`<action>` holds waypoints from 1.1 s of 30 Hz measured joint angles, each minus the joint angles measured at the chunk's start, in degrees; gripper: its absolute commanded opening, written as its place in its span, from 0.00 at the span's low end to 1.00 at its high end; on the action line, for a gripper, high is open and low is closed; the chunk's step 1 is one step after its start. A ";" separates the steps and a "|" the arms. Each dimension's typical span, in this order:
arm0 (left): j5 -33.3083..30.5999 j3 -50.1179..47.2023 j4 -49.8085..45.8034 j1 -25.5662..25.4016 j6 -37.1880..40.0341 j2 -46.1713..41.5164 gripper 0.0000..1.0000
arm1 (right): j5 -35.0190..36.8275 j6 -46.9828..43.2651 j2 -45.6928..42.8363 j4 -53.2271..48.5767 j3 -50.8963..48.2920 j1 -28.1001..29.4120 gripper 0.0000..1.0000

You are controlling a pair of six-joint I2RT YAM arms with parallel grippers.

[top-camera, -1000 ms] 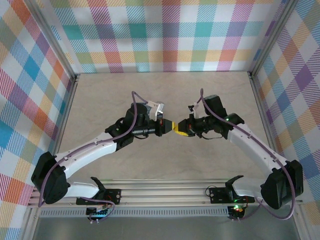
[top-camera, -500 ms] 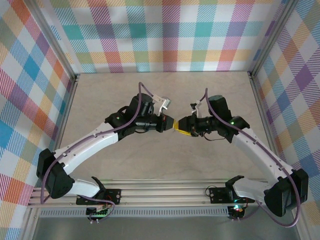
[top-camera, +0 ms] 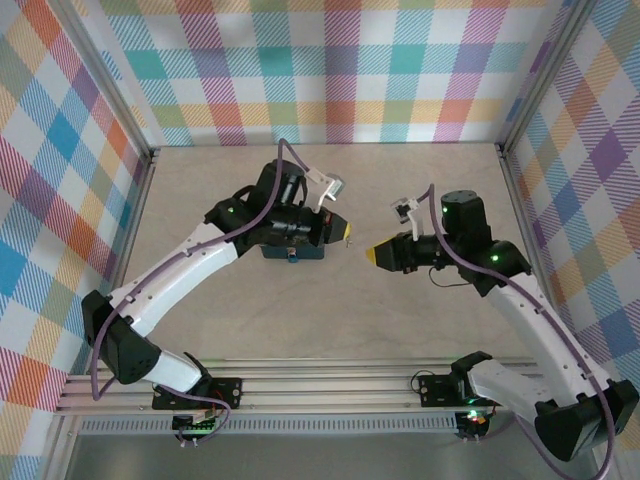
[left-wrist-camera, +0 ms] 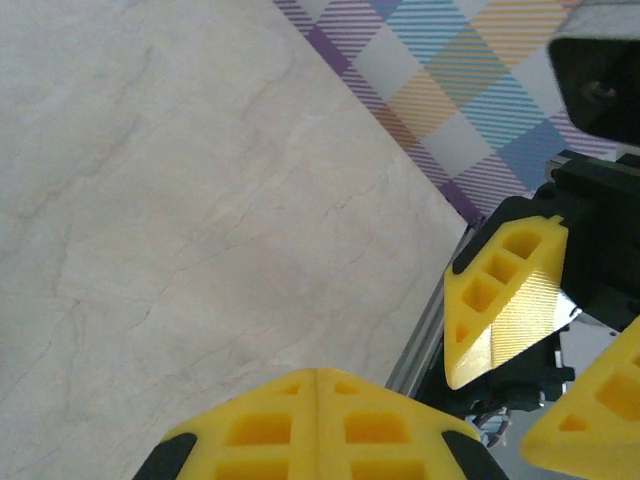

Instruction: Unlock a padlock with a key

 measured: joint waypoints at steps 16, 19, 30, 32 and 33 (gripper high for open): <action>17.79 1.66 -9.94 3.63 5.29 0.63 0.00 | -14.88 -6.97 6.36 4.81 0.00 0.00 0.44; 19.06 1.70 -10.21 3.63 5.53 0.90 0.00 | -17.00 -5.51 7.85 6.27 0.00 0.00 0.45; 21.92 3.63 -10.16 3.63 5.46 3.67 0.00 | -21.29 -3.72 10.88 8.57 0.00 0.02 0.40; 22.34 3.65 -10.14 3.63 5.44 3.74 0.00 | -21.29 -3.72 11.54 8.61 0.00 0.00 0.39; 22.62 3.74 -10.19 3.63 5.40 3.74 0.00 | -21.31 -3.69 11.91 8.74 0.00 0.00 0.38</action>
